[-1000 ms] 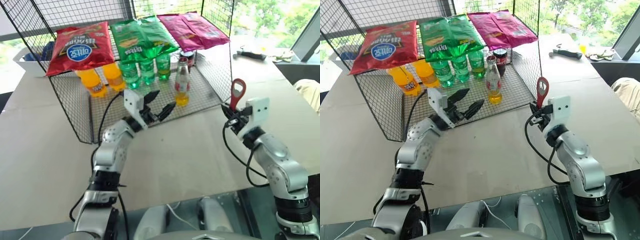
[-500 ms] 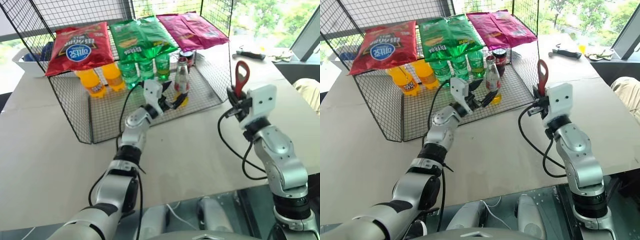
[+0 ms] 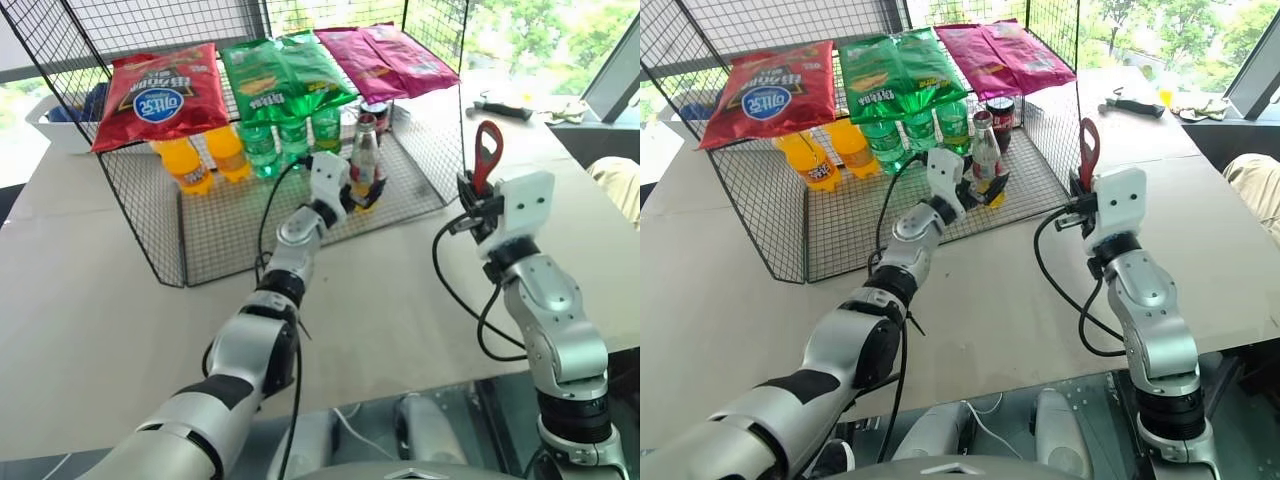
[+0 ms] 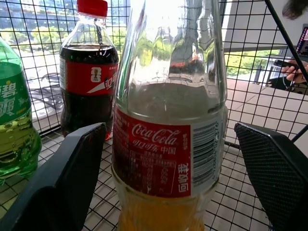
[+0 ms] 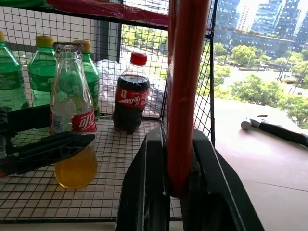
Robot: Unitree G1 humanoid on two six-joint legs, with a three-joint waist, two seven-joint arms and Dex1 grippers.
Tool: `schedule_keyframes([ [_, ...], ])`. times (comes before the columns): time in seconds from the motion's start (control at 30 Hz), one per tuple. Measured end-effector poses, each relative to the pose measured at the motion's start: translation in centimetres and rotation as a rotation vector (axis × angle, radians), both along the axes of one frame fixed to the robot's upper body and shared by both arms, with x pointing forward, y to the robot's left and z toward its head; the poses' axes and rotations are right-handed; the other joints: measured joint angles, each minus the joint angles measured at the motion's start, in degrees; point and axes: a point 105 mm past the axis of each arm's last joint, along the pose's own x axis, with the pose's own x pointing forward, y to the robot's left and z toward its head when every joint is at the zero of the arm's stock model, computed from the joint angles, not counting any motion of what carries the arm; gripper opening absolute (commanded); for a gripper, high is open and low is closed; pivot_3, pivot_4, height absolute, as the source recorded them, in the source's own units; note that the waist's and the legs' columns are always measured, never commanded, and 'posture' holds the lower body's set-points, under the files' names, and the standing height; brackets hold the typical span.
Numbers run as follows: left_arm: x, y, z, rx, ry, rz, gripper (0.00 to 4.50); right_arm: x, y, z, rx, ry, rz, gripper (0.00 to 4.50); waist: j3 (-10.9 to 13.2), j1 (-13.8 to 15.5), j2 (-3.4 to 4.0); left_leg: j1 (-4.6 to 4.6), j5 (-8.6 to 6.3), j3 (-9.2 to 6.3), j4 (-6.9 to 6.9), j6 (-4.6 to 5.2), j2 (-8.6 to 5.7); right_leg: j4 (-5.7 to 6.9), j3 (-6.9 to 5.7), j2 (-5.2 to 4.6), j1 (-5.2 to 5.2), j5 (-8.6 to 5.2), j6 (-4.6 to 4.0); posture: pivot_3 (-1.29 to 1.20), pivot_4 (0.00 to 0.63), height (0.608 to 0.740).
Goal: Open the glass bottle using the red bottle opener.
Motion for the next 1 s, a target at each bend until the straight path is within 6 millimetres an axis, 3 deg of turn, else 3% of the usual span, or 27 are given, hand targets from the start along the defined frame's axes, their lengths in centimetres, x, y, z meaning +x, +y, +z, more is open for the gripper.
schedule_keyframes([
  [0.27,1.1,-0.4,1.1,0.033,0.0,0.072,4.41,-0.1,0.2,-0.1,-0.006,0.011,0.008,0.0,0.0,0.0,0.0,-0.01,0.0,-0.01,0.02,0.0,-0.01,0.01,-0.01,-0.01,0.0,0.0,0.0,0.0,0.15,0.74],
  [0.6,1.3,-2.7,2.0,0.058,0.007,0.072,4.41,-0.5,-0.1,-0.6,-0.015,0.023,-0.012,0.0,0.0,-0.02,0.0,-0.01,0.0,-0.01,0.04,0.0,-0.03,0.04,-0.01,-0.01,0.0,0.0,0.01,0.0,0.15,0.74],
  [0.73,1.5,-2.6,1.8,0.048,0.022,0.092,3.44,-0.7,-0.1,-0.3,-0.02,0.015,-0.012,0.0,0.0,0.0,-0.01,-0.01,0.0,-0.02,0.07,0.0,-0.03,0.08,-0.01,-0.01,0.0,0.0,0.01,0.0,0.15,0.74],
  [0.77,1.5,-2.4,1.8,0.043,0.025,0.1,2.83,-0.7,-0.1,-0.3,-0.021,0.015,-0.013,0.0,0.0,0.03,-0.01,-0.02,0.0,-0.01,0.08,0.0,-0.03,0.09,-0.01,-0.01,0.0,0.0,0.01,0.0,0.15,0.74],
  [0.8,1.6,-2.4,1.8,0.043,0.028,0.103,2.65,-0.7,-0.1,-0.3,-0.022,0.017,-0.014,0.0,0.0,0.06,-0.01,-0.02,0.0,-0.02,0.09,0.0,-0.03,0.09,-0.01,-0.01,0.0,0.0,0.01,0.0,0.15,0.74],
  [1.0,1.5,-2.6,1.7,0.078,0.015,0.105,2.6,-0.7,-0.1,-0.5,-0.026,0.022,-0.013,0.0,-0.01,0.01,-0.01,0.0,0.0,0.0,0.12,0.0,-0.04,0.15,-0.01,-0.01,0.01,0.0,0.01,0.0,0.15,0.74],
])
